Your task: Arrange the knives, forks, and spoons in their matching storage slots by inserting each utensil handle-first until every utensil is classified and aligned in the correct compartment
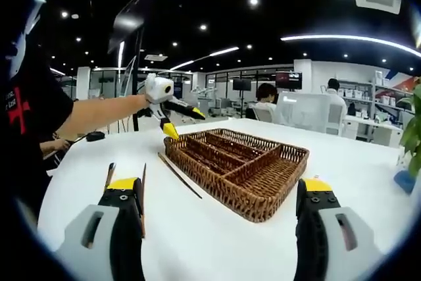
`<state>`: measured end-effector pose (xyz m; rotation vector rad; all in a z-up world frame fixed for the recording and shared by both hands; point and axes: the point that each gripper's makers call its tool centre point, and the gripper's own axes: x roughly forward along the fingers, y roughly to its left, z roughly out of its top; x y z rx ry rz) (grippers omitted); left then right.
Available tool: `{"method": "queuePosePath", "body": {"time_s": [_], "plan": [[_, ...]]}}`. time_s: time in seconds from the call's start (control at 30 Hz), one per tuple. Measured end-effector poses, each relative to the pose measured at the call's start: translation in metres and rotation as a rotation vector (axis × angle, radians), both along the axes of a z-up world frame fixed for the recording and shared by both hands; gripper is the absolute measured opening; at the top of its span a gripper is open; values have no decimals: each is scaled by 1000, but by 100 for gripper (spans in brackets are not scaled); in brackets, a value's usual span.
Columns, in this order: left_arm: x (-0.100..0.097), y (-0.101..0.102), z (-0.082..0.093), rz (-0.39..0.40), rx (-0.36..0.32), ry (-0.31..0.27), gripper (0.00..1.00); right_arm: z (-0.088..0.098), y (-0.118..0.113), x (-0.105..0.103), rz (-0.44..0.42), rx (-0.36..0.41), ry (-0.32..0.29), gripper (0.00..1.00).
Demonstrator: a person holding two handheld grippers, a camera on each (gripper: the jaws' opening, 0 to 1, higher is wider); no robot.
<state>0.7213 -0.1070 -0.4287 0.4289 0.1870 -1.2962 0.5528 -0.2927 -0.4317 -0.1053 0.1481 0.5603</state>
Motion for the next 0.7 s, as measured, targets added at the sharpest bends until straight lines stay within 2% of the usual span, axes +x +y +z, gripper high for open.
{"method": "queuePosePath", "body": {"time_s": [0.07,0.2,0.47,0.63,0.7], "plan": [[-5,9,6,27,-52,-1,100,-1,1,0,7,1,2,100],[-14,29,3,69,-51,8,100,-7,7,1,22,-17,5,100],[-52,62,-6,106,-53,11,100,-12,10,1,31,-24,11,100],[-75,69,-12,118,-91,26,100,-15,14,1,35,-33,5,100],[-85,69,-11,108,-114,23,100,-17,19,-1,51,-64,-3,100]]}}
